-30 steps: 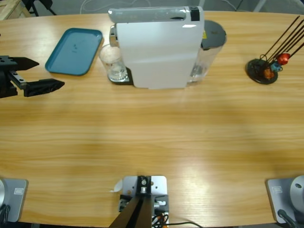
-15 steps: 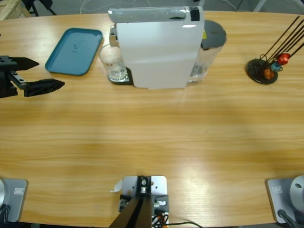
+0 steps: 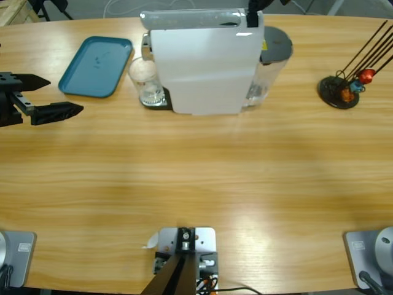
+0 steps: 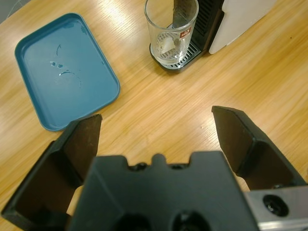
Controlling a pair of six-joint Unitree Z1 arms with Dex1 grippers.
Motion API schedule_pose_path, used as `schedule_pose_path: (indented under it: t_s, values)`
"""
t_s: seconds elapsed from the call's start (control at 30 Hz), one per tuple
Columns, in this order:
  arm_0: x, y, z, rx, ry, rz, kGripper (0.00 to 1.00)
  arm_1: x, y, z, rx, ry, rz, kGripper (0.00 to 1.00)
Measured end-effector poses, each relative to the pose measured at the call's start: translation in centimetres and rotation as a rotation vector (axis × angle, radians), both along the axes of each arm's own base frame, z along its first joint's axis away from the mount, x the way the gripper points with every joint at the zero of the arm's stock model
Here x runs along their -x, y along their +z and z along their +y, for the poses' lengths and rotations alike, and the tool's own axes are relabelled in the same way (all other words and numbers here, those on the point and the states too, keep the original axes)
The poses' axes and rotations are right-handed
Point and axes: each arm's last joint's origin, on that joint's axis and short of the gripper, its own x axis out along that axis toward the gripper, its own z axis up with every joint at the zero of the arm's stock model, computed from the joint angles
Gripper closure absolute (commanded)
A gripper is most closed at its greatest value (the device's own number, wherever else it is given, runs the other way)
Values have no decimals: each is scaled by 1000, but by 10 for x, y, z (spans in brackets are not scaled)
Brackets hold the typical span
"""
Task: Pour coffee
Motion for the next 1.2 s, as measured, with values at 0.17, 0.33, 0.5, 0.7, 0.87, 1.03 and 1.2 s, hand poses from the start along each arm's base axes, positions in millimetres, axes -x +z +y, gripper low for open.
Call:
schedule_pose_path:
  t_s: [0.17,0.33,0.5,0.7,0.87,1.03,1.2]
  values:
    - [0,0,0,0,0,0,4,6,4,-3,-16,2,-12,220]
    - [0,0,0,1,1,1,4,14,15,-5,-54,24,-17,46]
    - [0,0,0,2,2,2,4,19,19,-8,-57,31,-8,55]
    - [0,0,0,3,3,2,4,20,19,-9,-53,31,-3,55]
    - [0,0,0,3,3,2,4,21,19,-9,-47,31,3,58]
    - [0,0,0,3,3,2,9,24,21,-12,-47,31,4,69]
    - [0,0,0,8,0,2,4,50,42,-34,-83,28,-52,77]
